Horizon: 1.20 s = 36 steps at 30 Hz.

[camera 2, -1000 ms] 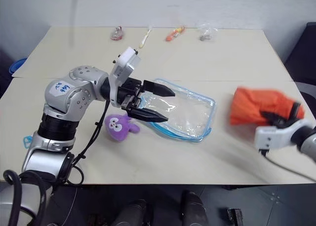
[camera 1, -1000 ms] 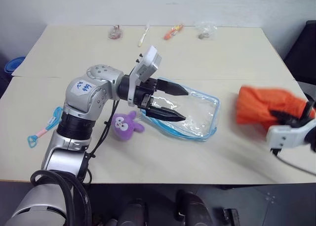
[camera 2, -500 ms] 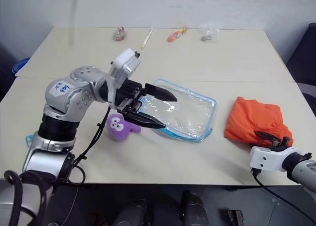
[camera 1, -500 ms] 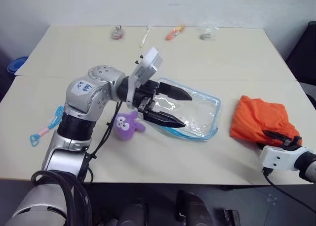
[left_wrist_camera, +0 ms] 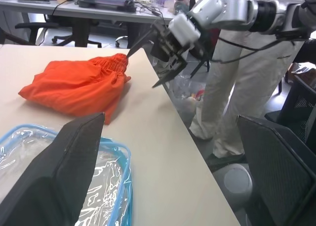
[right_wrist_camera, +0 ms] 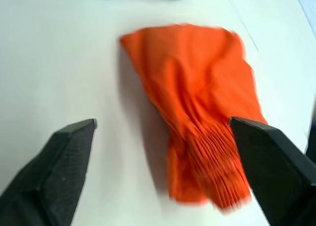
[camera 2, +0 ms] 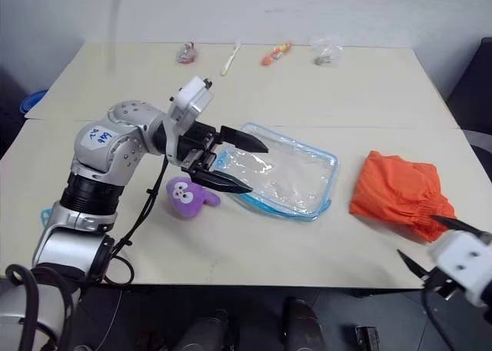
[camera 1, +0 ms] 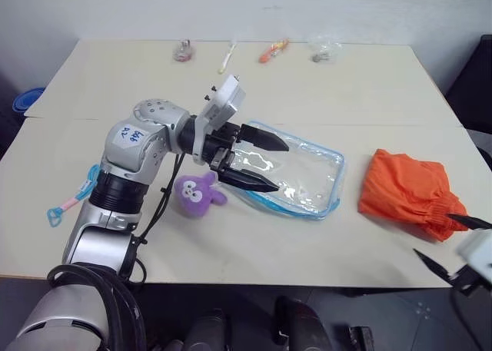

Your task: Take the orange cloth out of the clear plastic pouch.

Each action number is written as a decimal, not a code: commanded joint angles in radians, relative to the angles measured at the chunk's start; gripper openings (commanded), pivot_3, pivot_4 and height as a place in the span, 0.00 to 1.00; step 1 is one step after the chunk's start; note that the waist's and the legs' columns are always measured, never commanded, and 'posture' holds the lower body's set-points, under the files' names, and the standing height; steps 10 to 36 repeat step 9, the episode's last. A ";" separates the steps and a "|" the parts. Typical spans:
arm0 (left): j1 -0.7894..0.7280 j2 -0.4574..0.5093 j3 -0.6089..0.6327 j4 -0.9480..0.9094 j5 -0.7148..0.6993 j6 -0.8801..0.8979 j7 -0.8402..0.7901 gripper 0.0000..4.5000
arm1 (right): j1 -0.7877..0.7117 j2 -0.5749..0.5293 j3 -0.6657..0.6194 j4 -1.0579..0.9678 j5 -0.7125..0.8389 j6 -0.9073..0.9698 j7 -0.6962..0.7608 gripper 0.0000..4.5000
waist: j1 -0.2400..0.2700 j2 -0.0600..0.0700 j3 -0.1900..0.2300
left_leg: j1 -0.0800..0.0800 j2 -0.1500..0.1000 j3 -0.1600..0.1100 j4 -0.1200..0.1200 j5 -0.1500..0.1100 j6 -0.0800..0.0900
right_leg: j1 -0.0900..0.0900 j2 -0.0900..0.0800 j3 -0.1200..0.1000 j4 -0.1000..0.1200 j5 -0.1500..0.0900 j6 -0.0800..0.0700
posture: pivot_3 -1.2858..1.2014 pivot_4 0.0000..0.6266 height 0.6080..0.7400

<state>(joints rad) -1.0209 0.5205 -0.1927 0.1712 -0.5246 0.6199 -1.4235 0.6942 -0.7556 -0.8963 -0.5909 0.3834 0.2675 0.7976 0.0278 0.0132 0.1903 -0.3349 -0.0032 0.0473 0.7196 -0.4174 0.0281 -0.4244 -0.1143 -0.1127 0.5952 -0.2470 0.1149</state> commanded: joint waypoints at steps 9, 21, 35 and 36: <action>-0.006 0.057 0.071 -0.016 0.000 -0.041 -0.043 1.00 | 0.108 0.094 -0.336 -0.008 0.393 0.331 0.023 0.99 | 0.001 0.000 0.000 | 0.000 0.000 0.000 0.000 -0.001 0.002 | 0.000 0.000 0.001 0.000 0.000 0.000 | 0.52 0.24 1.00; -0.006 0.057 0.071 -0.016 0.000 -0.041 -0.043 1.00 | 0.108 0.094 -0.336 -0.008 0.393 0.331 0.023 0.99 | 0.001 0.000 0.000 | 0.000 0.000 0.000 0.000 -0.001 0.002 | 0.000 0.000 0.001 0.000 0.000 0.000 | 0.52 0.24 1.00; -0.006 0.057 0.071 -0.016 0.000 -0.041 -0.043 1.00 | 0.108 0.094 -0.336 -0.008 0.393 0.331 0.023 0.99 | 0.001 0.000 0.000 | 0.000 0.000 0.000 0.000 -0.001 0.002 | 0.000 0.000 0.001 0.000 0.000 0.000 | 0.52 0.24 1.00; -0.006 0.057 0.071 -0.016 0.000 -0.041 -0.043 1.00 | 0.108 0.094 -0.336 -0.008 0.393 0.331 0.023 0.99 | 0.001 0.000 0.000 | 0.000 0.000 0.000 0.000 -0.001 0.002 | 0.000 0.000 0.001 0.000 0.000 0.000 | 0.52 0.24 1.00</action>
